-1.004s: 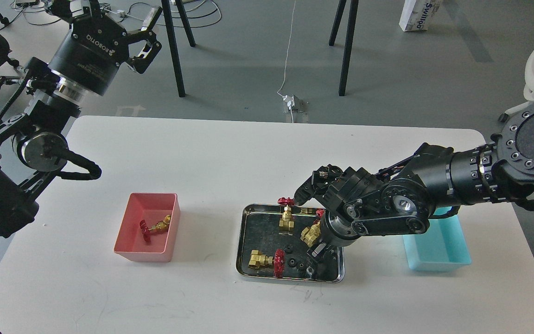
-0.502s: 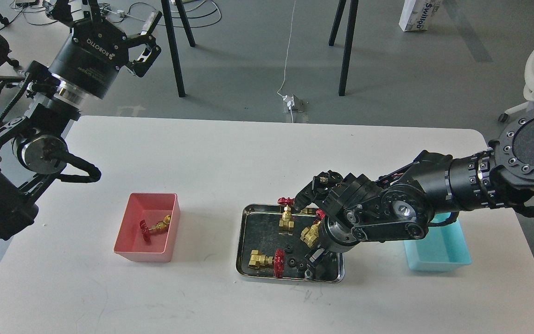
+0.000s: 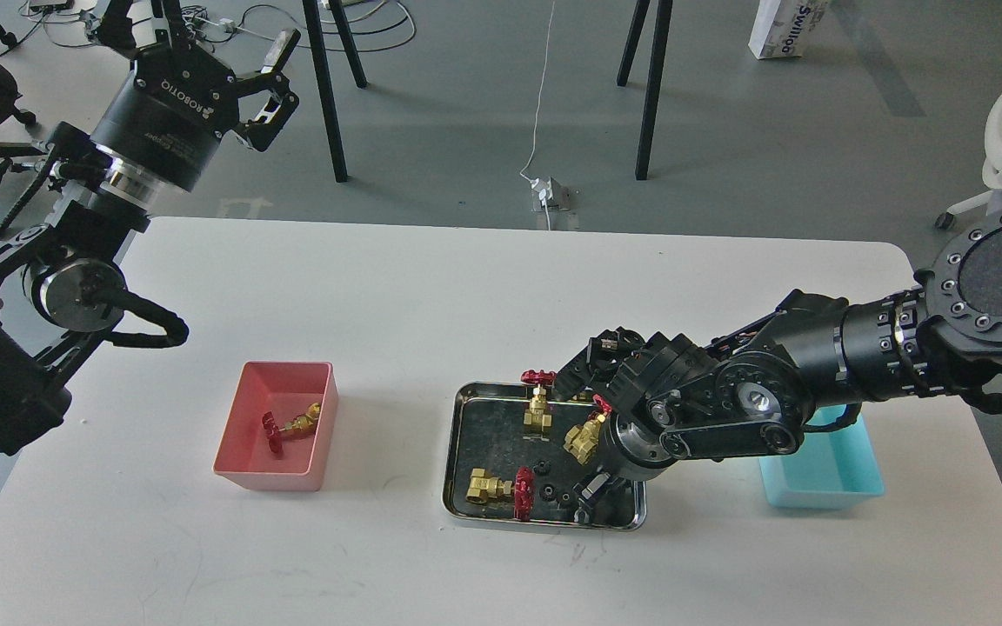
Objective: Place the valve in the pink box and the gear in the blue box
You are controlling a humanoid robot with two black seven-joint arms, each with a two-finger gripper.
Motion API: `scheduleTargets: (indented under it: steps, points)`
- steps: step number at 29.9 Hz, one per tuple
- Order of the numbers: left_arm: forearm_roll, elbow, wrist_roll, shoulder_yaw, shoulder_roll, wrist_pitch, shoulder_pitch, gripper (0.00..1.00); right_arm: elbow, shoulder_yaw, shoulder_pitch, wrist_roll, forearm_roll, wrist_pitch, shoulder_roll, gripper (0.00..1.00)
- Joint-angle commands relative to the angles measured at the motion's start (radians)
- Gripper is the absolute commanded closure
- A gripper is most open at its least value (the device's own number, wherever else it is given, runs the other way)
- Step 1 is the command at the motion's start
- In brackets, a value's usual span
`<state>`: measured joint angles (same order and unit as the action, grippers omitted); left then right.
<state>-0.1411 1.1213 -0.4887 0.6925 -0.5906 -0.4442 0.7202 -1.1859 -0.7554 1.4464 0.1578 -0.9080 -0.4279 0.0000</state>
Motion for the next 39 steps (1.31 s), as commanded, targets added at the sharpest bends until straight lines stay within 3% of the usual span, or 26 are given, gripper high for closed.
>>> scheduleTargets:
  steps: [1, 21, 23, 31, 39]
  points:
    - [0.000, 0.000, 0.000, -0.001, 0.000, -0.001, -0.002, 0.03, 0.000, -0.002, -0.003, 0.000, 0.000, 0.000, 0.000, 0.55]
    - [-0.002, 0.000, 0.000, -0.001, 0.003, -0.001, -0.021, 0.03, 0.014, -0.004, -0.041, 0.000, 0.000, 0.054, 0.000, 0.56]
    - [-0.002, -0.001, 0.000, -0.002, 0.003, -0.001, -0.021, 0.03, 0.014, -0.002, -0.041, 0.000, 0.000, 0.054, 0.000, 0.58]
    - [-0.003, 0.000, 0.000, -0.001, 0.009, -0.001, -0.027, 0.03, 0.014, -0.001, -0.038, -0.001, 0.000, 0.054, 0.000, 0.84]
    - [-0.003, 0.000, 0.000, 0.001, 0.011, -0.001, -0.027, 0.03, 0.009, 0.002, -0.017, 0.000, 0.018, 0.052, 0.000, 0.88]
